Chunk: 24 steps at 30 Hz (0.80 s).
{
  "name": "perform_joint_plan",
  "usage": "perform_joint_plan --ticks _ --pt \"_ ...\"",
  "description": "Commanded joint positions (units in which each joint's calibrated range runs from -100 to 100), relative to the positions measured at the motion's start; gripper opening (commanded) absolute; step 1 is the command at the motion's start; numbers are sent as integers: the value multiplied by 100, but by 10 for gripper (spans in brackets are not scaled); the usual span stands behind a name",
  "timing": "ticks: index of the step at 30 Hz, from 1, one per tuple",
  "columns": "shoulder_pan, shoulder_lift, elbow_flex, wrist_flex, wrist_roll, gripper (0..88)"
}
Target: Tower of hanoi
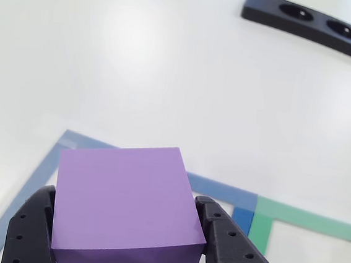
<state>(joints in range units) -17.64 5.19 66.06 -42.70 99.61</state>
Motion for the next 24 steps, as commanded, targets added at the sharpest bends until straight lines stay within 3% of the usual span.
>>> perform_joint_plan --ticks 1,24 --pt "-115 290 -77 -664 39 112" --pt "-199 1813 -549 -1991 39 118"
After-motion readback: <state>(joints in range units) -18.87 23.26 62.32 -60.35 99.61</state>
